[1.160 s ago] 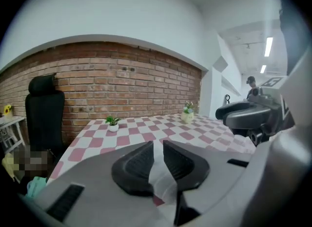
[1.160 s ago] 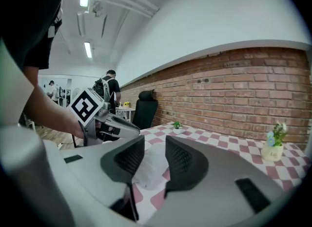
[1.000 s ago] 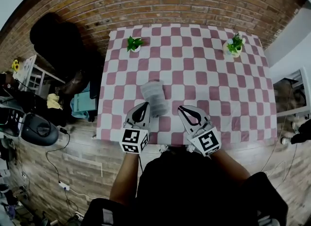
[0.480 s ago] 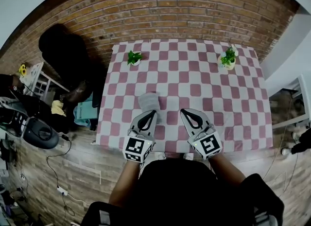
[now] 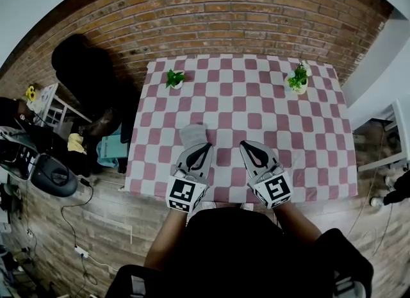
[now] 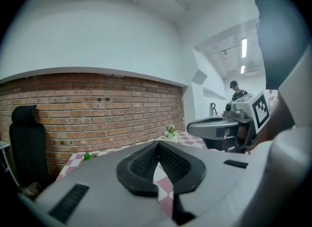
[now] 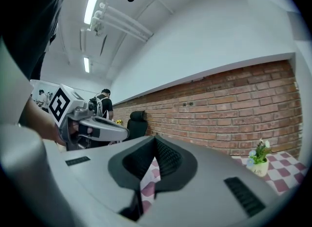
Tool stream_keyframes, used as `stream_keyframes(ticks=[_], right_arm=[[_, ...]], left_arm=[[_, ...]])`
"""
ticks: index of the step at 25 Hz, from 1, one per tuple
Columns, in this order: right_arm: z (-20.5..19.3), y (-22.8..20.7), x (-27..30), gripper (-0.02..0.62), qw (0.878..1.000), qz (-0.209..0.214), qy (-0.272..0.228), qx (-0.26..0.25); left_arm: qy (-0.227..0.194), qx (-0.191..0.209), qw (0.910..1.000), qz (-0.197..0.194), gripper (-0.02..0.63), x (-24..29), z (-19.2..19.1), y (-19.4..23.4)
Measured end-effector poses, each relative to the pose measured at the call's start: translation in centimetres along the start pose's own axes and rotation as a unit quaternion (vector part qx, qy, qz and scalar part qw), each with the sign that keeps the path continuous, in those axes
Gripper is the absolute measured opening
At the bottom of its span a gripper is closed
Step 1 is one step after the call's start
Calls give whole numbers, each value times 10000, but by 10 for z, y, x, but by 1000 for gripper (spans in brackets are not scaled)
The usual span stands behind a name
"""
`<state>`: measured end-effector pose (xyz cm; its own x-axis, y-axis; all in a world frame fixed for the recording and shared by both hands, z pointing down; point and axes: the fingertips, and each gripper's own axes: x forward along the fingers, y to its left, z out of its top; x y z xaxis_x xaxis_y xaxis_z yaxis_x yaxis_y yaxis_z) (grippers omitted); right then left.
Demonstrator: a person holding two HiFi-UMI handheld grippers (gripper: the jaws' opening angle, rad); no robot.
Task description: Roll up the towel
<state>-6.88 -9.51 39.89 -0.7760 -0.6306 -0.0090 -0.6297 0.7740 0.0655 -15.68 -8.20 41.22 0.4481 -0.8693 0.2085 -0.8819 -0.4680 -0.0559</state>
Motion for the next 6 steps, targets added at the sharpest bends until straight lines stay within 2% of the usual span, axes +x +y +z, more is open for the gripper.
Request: stream_keyframes(ticks=[6], right_arm=[[-6, -2, 1, -2, 9999, -45, 94, -40]], left_arm=[[-96, 28, 9999, -47, -6, 6, 5, -1]])
